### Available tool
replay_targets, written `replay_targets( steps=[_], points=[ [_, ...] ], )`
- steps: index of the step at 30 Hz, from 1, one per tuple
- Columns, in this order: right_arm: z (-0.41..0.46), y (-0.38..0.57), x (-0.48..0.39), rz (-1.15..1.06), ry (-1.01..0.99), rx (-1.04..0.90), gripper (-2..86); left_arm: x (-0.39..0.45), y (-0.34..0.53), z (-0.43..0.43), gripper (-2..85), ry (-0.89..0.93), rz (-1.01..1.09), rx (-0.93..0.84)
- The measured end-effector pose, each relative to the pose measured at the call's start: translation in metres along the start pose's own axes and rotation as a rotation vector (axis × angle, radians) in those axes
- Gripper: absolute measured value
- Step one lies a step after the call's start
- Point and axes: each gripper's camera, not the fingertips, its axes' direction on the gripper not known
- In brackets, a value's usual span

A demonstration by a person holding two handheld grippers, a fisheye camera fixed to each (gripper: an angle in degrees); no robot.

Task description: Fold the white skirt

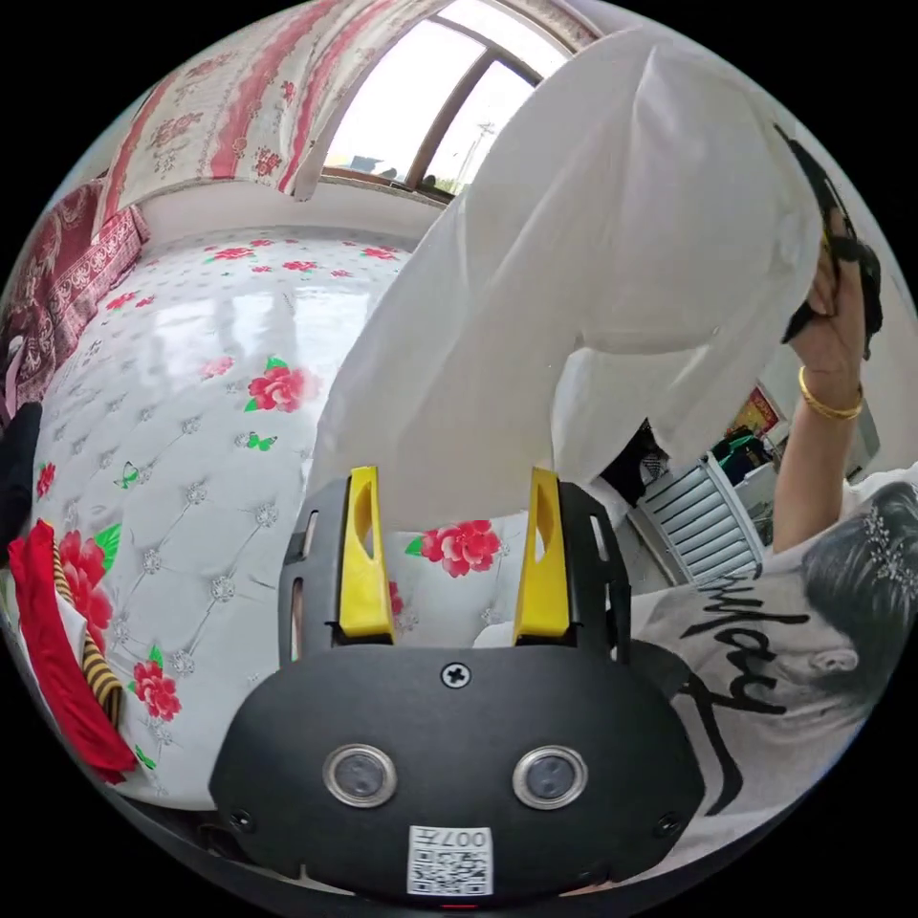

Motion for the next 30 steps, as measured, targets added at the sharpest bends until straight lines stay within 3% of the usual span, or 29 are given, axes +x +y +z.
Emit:
replay_targets(
  steps=[4, 8, 13, 15, 18, 22, 30],
  points=[
    [-0.022, -0.011, 0.012, -0.037, 0.114, 0.059, 5.7, -0.010, -0.033, 0.003, 0.3, -0.044, -0.049, 0.090],
    [-0.044, 0.004, 0.072, 0.072, 0.342, -0.018, 5.4, -0.025, -0.035, -0.064, -0.8, 0.109, -0.055, 0.208],
    [-0.020, 0.078, 0.146, 0.264, 0.400, -0.325, 5.7, -0.020, -0.030, -0.163, -0.9, 0.344, 0.031, 0.353],
    [0.019, 0.127, 0.168, 0.357, 0.345, -0.505, 6.4, -0.024, -0.033, -0.170, -0.8, 0.286, -0.002, 0.351],
    [0.075, 0.181, 0.186, 0.443, 0.343, -0.686, 7.3, -0.060, -0.044, -0.127, -0.4, 0.115, -0.218, 0.226],
    [0.121, 0.207, 0.186, 0.414, 0.371, -0.755, 7.8, -0.126, -0.039, -0.031, 5.1, -0.076, -0.526, -0.013],
    [0.252, 0.244, 0.109, 0.128, -0.026, -0.878, 9.2, -0.117, -0.011, 0.020, 9.3, -0.326, -0.506, -0.170]
  ],
)
